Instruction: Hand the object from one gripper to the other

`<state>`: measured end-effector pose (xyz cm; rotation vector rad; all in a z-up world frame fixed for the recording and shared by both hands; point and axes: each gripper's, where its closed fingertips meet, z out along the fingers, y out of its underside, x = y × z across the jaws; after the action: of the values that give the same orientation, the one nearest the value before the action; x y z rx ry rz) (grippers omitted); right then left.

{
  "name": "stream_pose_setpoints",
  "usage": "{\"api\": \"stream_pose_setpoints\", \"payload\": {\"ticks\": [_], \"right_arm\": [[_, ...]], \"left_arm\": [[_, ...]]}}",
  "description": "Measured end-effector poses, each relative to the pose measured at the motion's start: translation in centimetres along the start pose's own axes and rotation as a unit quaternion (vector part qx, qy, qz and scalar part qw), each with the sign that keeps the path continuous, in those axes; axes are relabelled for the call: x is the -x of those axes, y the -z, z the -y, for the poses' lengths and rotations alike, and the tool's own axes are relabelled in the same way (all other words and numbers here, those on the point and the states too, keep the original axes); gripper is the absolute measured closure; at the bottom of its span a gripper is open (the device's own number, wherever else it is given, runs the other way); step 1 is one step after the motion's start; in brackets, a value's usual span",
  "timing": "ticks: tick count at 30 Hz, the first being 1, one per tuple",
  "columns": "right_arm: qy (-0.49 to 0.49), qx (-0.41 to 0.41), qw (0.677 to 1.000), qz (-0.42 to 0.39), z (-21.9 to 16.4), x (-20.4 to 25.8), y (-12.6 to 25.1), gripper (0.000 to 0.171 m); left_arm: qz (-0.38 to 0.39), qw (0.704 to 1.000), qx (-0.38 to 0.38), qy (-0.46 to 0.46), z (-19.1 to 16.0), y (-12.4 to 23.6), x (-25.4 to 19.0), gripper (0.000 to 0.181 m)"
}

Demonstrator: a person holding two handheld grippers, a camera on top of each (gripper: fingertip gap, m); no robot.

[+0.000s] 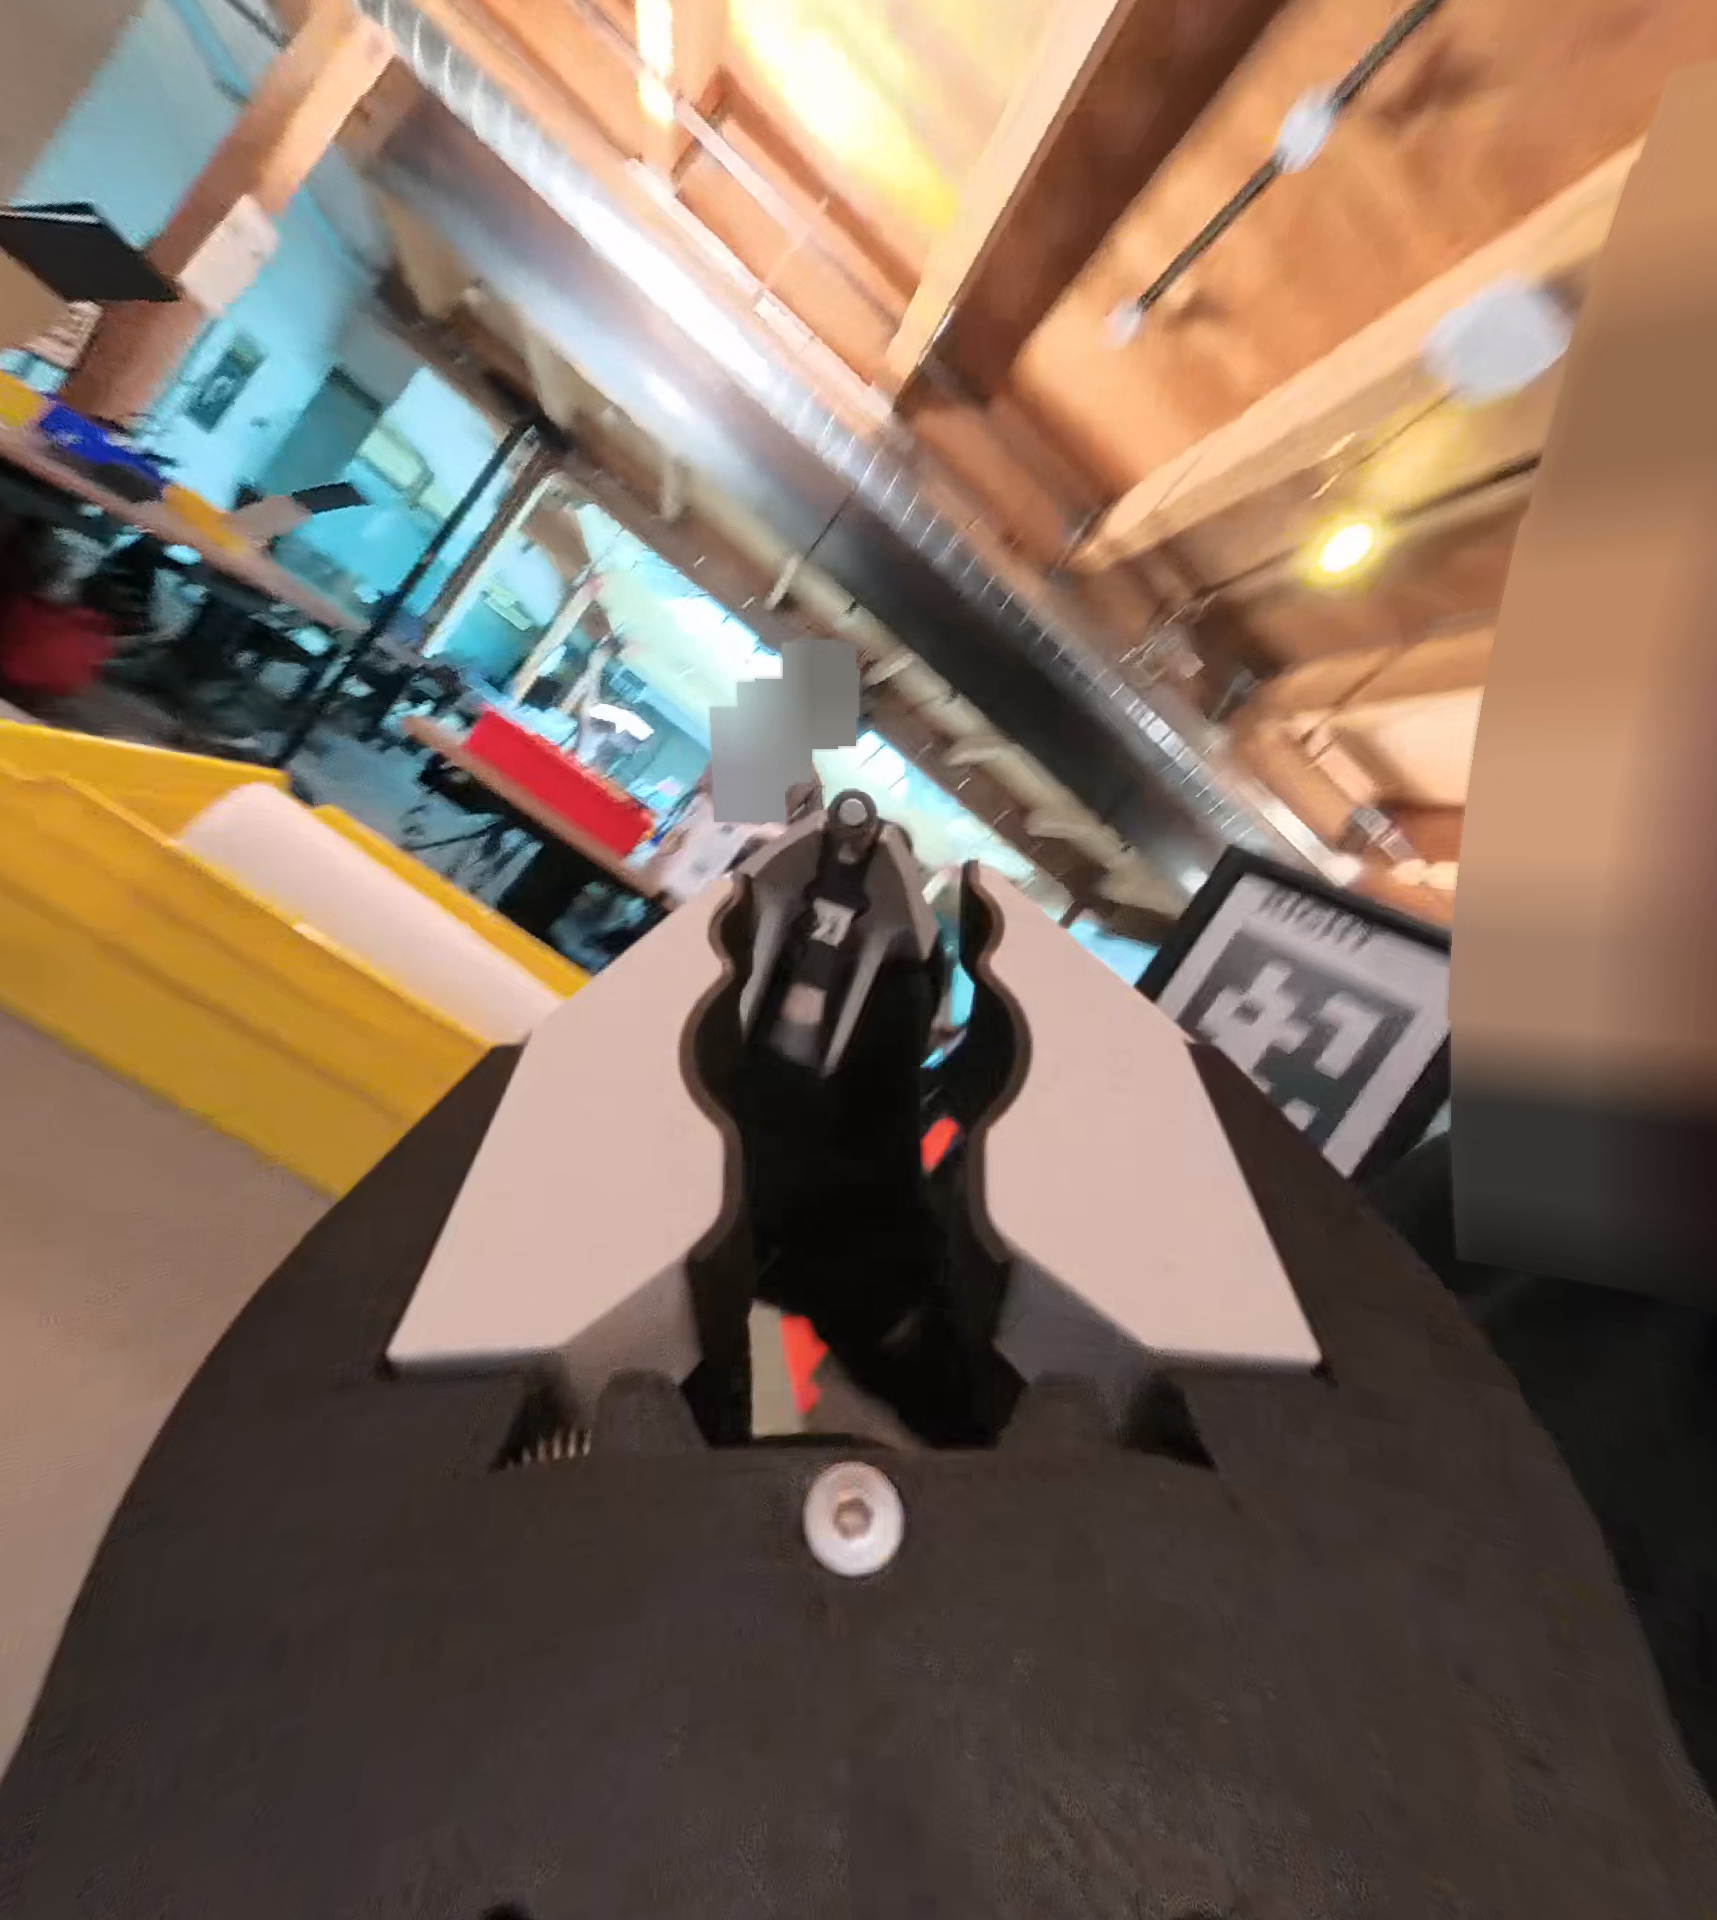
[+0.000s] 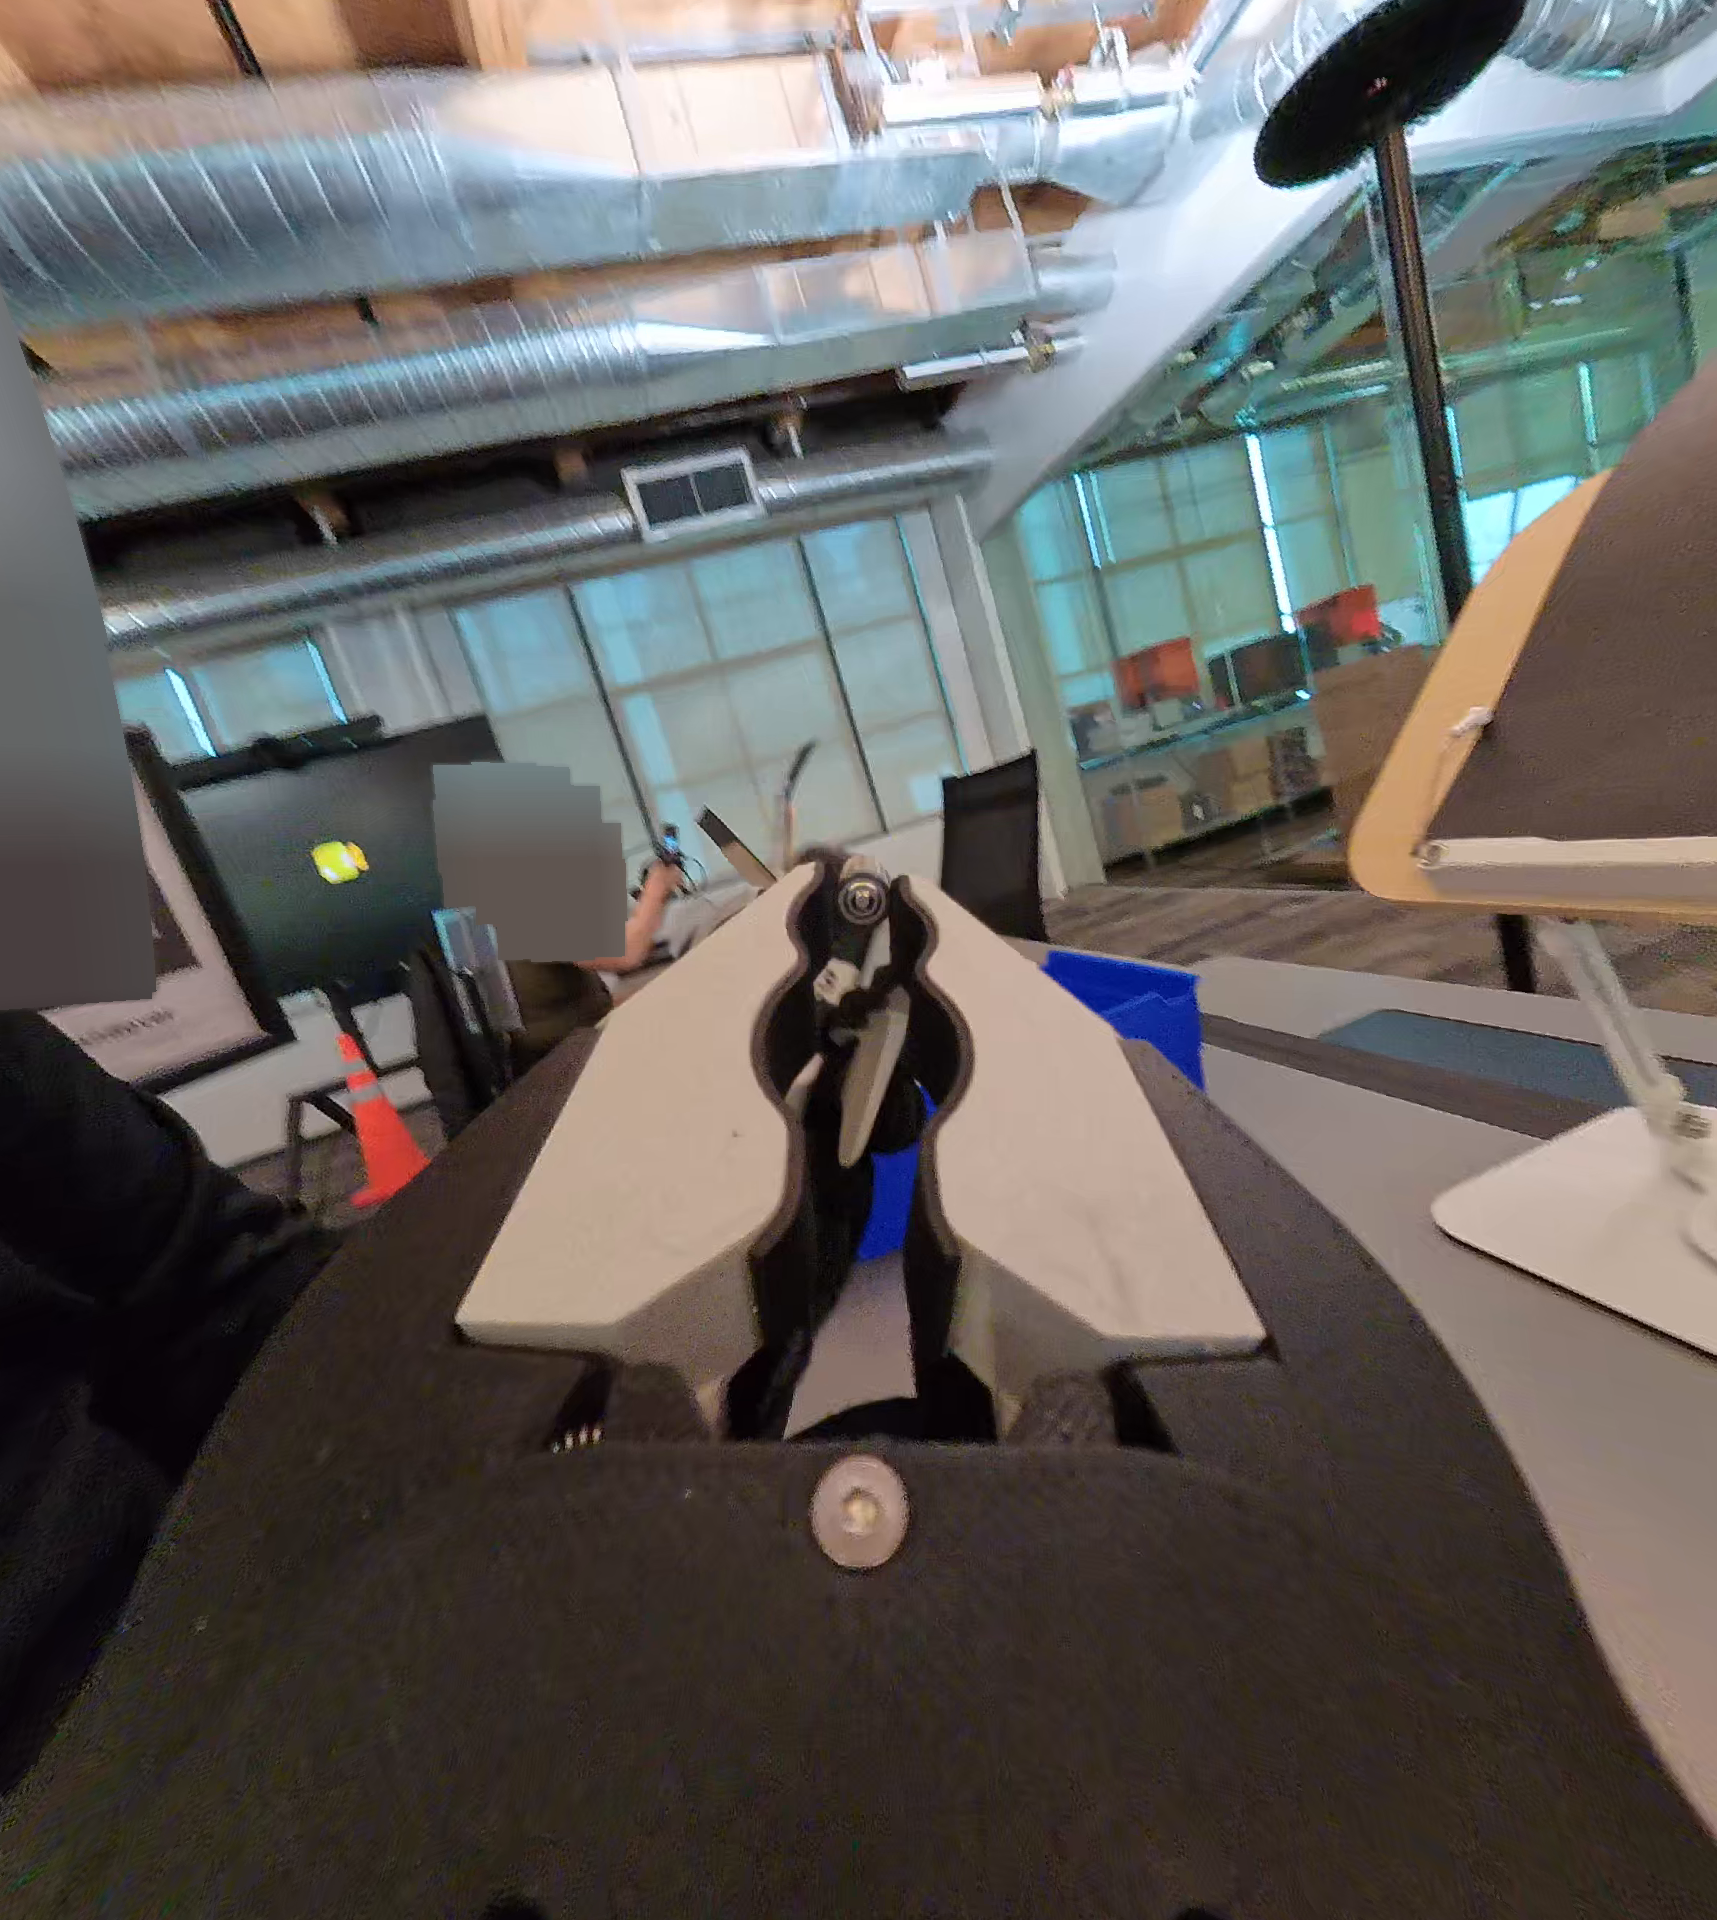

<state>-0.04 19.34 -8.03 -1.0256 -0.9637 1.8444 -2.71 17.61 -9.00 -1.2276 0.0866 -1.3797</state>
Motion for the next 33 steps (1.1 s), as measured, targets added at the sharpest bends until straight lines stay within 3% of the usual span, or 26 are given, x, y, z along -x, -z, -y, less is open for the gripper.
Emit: {"api": "stream_pose_setpoints", "payload": {"ticks": [3, 5, 8, 11, 14, 18, 23, 27, 33], "right_arm": [[0.006, -0.040, 0.999, 0.004, -0.1, 0.2, -0.1, 0.163], [0.053, -0.048, 0.997, -0.038, -0.6, -0.1, -0.4, 0.163], [0.165, -0.030, 0.982, -0.092, -1.5, 0.4, -1.1, 0.163], [0.303, 0.011, 0.944, -0.133, -1.8, 1.2, -1.8, 0.163], [0.436, 0.057, 0.882, -0.167, -2.0, 1.4, -2.0, 0.163], [0.587, 0.118, 0.776, -0.197, -2.7, 1.5, -1.9, 0.163], [0.716, 0.171, 0.642, -0.216, -2.4, 1.5, -1.6, 0.163], [0.758, 0.191, 0.589, -0.206, -2.5, 1.2, -1.2, 0.163], [0.781, 0.208, 0.558, -0.188, -3.2, 1.1, -0.9, 0.163]], "left_arm": [[-0.033, 0.997, -0.052, 0.049, -0.2, -0.5, 0.0, 0.144], [-0.044, 0.992, -0.092, 0.074, 0.0, -0.7, 0.1, 0.145], [-0.056, 0.985, -0.113, 0.115, -0.5, -1.5, 0.4, 0.145], [-0.069, 0.980, -0.123, 0.138, -0.8, -2.0, 0.1, 0.150], [-0.078, 0.976, -0.141, 0.147, -0.1, -1.8, -0.2, 0.152], [-0.075, 0.974, -0.142, 0.158, 0.0, -1.8, -0.2, 0.154], [-0.068, 0.974, -0.133, 0.173, -0.4, -1.7, 0.0, 0.162], [-0.063, 0.975, -0.124, 0.175, -0.6, -1.9, 0.0, 0.165], [-0.051, 0.976, -0.114, 0.177, -1.0, -2.0, 0.4, 0.171]]}}
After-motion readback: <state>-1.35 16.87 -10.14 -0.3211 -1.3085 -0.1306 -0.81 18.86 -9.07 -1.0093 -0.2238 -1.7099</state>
